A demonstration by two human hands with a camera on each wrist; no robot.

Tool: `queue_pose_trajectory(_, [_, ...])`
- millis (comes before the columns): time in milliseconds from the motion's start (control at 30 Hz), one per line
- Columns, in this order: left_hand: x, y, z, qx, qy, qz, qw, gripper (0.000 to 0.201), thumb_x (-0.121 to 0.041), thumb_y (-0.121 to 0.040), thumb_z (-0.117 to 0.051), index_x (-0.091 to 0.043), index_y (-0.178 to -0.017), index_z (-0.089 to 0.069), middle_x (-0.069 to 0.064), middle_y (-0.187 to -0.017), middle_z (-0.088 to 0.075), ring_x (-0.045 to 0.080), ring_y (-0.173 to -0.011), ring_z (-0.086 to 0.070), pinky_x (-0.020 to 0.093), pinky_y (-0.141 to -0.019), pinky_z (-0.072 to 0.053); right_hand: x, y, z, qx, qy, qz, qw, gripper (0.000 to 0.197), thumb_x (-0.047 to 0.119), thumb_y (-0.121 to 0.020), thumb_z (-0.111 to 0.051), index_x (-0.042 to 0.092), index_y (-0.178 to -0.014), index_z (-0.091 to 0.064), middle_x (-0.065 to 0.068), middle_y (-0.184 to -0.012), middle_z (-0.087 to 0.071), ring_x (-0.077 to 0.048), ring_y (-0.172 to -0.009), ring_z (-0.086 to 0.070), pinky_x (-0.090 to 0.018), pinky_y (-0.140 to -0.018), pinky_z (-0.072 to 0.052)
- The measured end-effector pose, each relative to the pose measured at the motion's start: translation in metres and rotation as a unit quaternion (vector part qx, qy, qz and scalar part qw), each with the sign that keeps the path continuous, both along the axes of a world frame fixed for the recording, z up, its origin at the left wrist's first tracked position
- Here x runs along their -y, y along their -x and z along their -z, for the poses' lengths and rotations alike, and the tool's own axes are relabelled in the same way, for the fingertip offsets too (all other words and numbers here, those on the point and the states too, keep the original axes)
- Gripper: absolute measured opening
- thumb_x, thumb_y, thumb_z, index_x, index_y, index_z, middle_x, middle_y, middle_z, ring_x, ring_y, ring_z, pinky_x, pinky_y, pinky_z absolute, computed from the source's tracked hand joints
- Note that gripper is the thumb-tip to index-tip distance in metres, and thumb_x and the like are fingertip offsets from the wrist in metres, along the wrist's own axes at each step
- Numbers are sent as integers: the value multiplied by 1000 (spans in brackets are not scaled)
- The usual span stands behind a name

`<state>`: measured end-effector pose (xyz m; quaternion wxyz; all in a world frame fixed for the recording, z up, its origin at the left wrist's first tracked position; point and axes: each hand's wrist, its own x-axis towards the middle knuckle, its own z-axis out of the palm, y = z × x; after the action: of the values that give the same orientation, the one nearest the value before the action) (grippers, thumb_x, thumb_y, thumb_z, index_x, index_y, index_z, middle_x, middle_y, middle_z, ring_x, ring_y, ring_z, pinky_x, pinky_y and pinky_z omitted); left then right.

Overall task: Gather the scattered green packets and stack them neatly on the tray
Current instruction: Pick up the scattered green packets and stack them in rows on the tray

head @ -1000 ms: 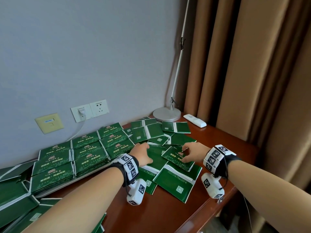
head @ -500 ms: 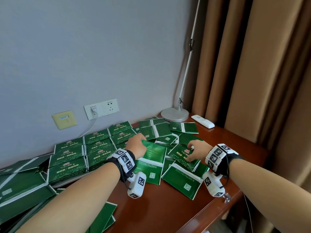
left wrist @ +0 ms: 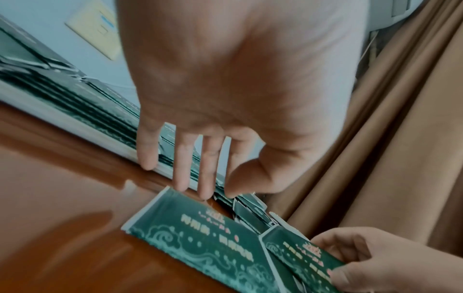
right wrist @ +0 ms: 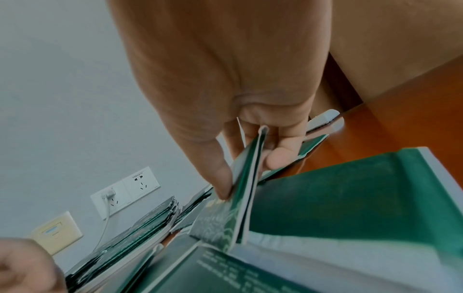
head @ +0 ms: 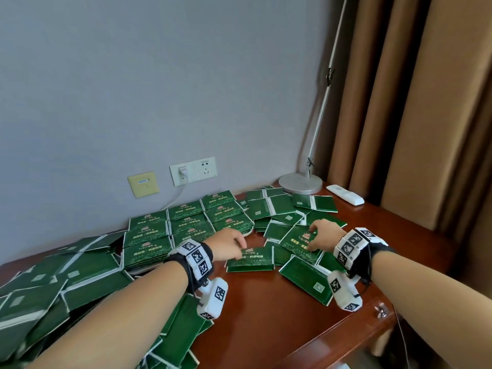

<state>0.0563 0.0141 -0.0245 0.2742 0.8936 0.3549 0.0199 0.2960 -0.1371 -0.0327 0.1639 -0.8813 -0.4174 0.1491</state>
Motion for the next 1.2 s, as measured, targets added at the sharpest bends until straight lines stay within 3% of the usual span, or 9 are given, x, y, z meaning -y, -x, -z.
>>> queue_pose_trajectory(167, [6, 0, 7, -11, -18, 7, 1000, 28, -13, -88, -62, -18, -115, -67, -6, -106, -61, 10, -93, -58, 21, -83, -46, 5, 1, 0, -16, -11, 0, 1000, 56, 17, -72, -82, 18, -123, -60, -3, -121, -60, -15, -95, -58, -23, -74, -49])
queue_pose_trajectory(300, [5, -6, 19, -57, -56, 20, 997, 49, -27, -89, -67, -20, -135, -53, -1, -136, -55, 15, -113, -58, 27, -97, -46, 10, 0, -1, -25, -34, -10, 999, 56, 9, -73, -78, 24, -124, -60, -1, -122, -57, -14, -91, -58, -17, -55, -42])
queue_pose_trajectory(467, [3, -16, 28, -98, -79, 26, 992, 65, -35, -87, -68, -25, -145, -40, -1, -146, -48, 19, -121, -56, 34, -102, -46, 12, -2, -3, -44, -39, -24, 998, 59, 7, -72, -73, 29, -125, -58, 3, -112, -57, -9, -74, -58, -16, -48, -40])
queue_pose_trajectory(700, [2, -22, 31, -101, -105, 21, 989, 71, -33, -81, -77, -23, -143, -43, -1, -142, -51, 19, -122, -54, 36, -103, -46, 12, -4, -5, -39, -42, -36, 998, 66, 1, -70, -72, 32, -126, -56, 0, -123, -54, -14, -86, -63, -22, -56, -50])
queue_pose_trajectory(867, [7, -22, 27, -72, -118, -4, 990, 63, -24, -78, -81, -22, -133, -51, 4, -133, -48, 19, -99, -61, 30, -84, -52, 10, -1, -8, -39, -88, -34, 995, 58, -1, -71, -69, 29, -120, -60, -2, -121, -57, -19, -98, -64, -34, -77, -59])
queue_pose_trajectory(933, [7, -21, 25, -56, -118, -10, 991, 57, -11, -80, -76, -21, -131, -53, 3, -134, -48, 17, -95, -58, 25, -77, -49, 7, 1, -12, -48, -118, -32, 991, 53, -1, -73, -68, 27, -117, -61, 1, -118, -57, -16, -86, -65, -30, -65, -58])
queue_pose_trajectory(1067, [3, -15, 18, 4, -61, -33, 998, 52, 12, -82, -57, -20, -123, -58, 9, -139, -50, 12, -61, -54, 19, -45, -40, -2, 6, -20, -57, -170, -19, 984, 42, 0, -78, -66, 22, -114, -63, -3, -108, -60, -9, -59, -56, -17, -44, -39])
queue_pose_trajectory(1133, [2, -9, 12, 39, -30, -52, 997, 47, 12, -82, -60, -20, -116, -60, 12, -140, -51, 12, -54, -55, 24, -45, -44, -9, 10, -26, -57, -194, -25, 979, 39, 0, -78, -65, 20, -111, -63, -6, -102, -65, -14, -66, -61, -20, -48, -43])
queue_pose_trajectory(1200, [-1, -1, 5, 69, -13, -69, 995, 43, 8, -79, -69, -20, -110, -63, 11, -139, -53, 16, -74, -63, 28, -58, -50, -18, 15, -32, -53, -221, -28, 973, 38, 1, -77, -66, 17, -112, -64, -7, -99, -68, -17, -73, -64, -21, -54, -46])
